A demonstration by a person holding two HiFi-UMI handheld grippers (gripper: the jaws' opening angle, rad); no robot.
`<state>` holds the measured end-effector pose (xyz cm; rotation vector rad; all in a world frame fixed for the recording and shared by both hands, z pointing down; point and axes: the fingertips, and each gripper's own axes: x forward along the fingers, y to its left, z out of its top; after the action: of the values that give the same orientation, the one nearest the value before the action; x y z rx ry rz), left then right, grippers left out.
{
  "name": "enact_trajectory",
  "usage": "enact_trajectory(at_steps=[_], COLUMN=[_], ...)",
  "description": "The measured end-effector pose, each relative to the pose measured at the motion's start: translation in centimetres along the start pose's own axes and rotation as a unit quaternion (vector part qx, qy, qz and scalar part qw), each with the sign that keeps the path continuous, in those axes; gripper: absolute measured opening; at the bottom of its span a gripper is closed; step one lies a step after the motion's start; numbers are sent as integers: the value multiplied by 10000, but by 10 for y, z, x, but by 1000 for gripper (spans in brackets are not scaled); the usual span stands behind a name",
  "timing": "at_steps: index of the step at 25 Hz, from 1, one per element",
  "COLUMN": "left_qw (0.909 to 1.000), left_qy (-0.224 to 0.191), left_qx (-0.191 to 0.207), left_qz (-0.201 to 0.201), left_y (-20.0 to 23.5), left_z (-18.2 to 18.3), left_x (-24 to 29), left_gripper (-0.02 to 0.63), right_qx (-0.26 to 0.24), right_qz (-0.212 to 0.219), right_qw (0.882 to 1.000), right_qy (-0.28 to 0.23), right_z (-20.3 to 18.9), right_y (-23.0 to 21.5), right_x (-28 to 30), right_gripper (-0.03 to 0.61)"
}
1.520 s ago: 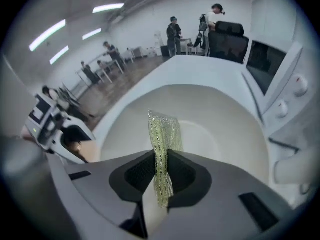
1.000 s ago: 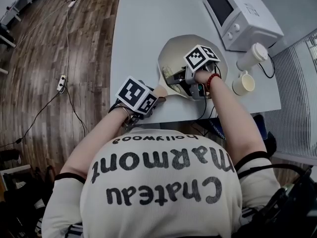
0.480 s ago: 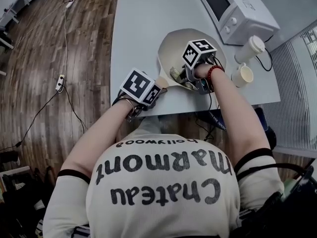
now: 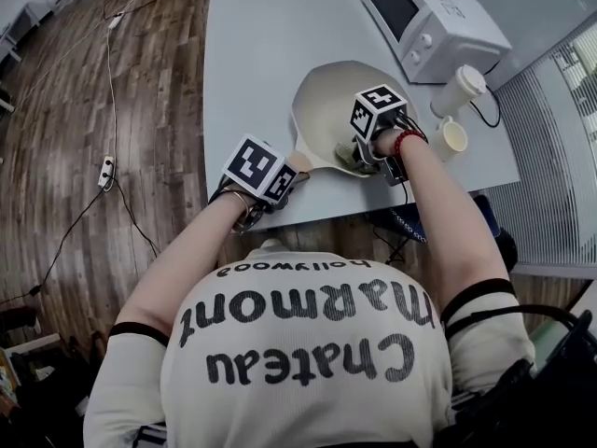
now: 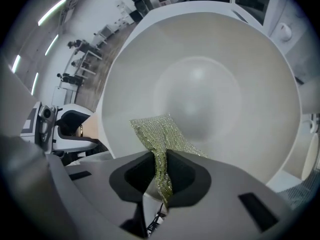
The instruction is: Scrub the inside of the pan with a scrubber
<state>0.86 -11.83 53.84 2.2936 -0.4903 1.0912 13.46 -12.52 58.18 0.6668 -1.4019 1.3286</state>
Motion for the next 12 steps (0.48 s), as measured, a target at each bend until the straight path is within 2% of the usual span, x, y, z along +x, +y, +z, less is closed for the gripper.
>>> enact_trajectory(at_steps=[3, 7, 12], left_qw=[9997, 9984, 9959], left_qy=[114, 250, 333], left_qx=[161, 357, 609], left_qz=[-125, -362, -580], left_y=[3, 7, 12], left_z=[0, -2, 1], left_x=[0, -4, -5], left_gripper=[215, 216, 216], right_qx=[227, 304, 337], right_qz=[-102, -664, -1024], right_qw=[9996, 9972, 9940], right_qy=[101, 169, 161], right_z=[-9, -22, -29], right_y=[-21, -52, -67], right_x=[-4, -12, -20], right_gripper=[61, 61, 61])
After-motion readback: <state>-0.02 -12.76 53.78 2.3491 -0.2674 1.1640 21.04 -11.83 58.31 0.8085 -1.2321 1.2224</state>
